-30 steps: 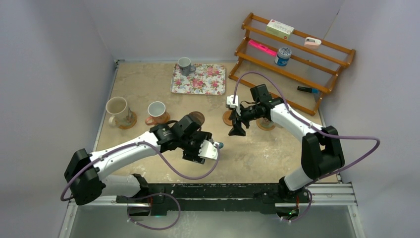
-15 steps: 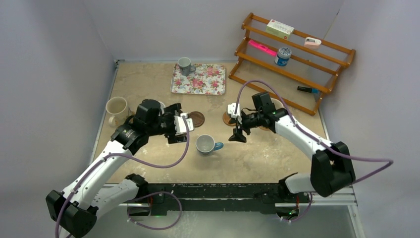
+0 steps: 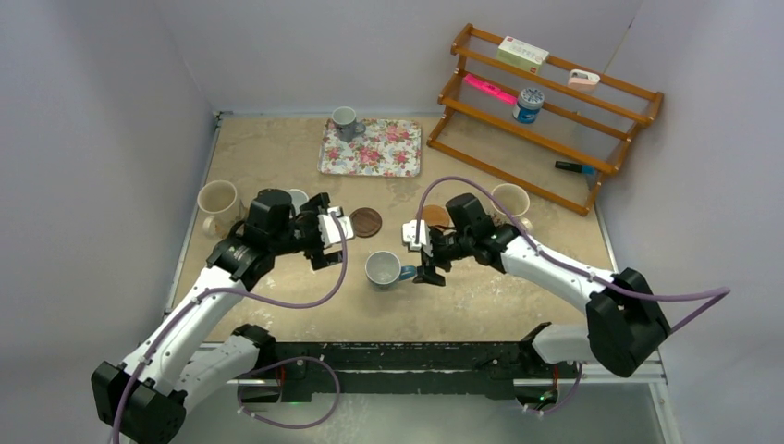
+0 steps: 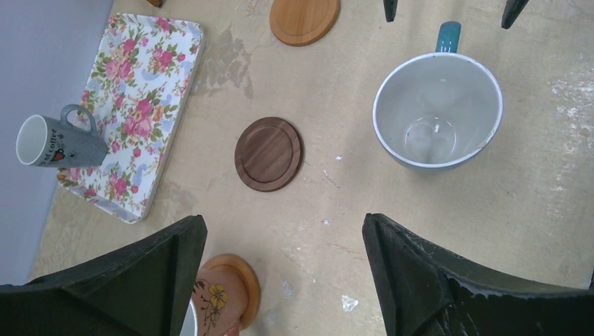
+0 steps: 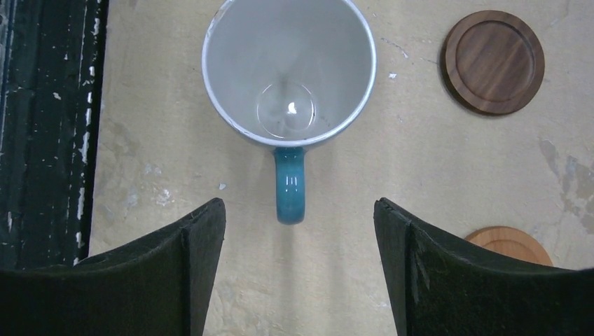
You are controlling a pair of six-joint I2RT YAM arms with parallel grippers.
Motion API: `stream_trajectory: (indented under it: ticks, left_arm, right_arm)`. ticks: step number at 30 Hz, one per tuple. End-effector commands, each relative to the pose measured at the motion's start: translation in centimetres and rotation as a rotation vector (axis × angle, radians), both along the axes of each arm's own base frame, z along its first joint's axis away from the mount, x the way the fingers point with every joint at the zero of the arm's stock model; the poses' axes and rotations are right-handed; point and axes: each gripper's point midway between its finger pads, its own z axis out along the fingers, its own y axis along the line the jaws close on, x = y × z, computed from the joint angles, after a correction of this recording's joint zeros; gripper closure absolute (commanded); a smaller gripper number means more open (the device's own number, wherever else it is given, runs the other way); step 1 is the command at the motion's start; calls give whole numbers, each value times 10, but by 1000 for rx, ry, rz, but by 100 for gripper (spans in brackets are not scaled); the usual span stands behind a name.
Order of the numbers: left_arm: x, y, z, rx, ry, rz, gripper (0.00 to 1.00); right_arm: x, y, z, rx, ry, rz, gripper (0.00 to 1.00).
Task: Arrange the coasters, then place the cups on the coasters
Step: Place the cup at the center of the board.
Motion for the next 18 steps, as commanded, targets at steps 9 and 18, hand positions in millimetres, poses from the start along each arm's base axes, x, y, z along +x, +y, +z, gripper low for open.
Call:
stream_trajectory:
  ticks: [9, 18]
  left_arm:
    - [2, -3, 6, -52, -28, -6, 13]
    - [1, -3, 6, -54, -30, -7, 13]
  right_arm:
    - [19, 18, -19, 12, -86, -79, 31]
    - [7, 22, -22, 41, -63, -20, 37]
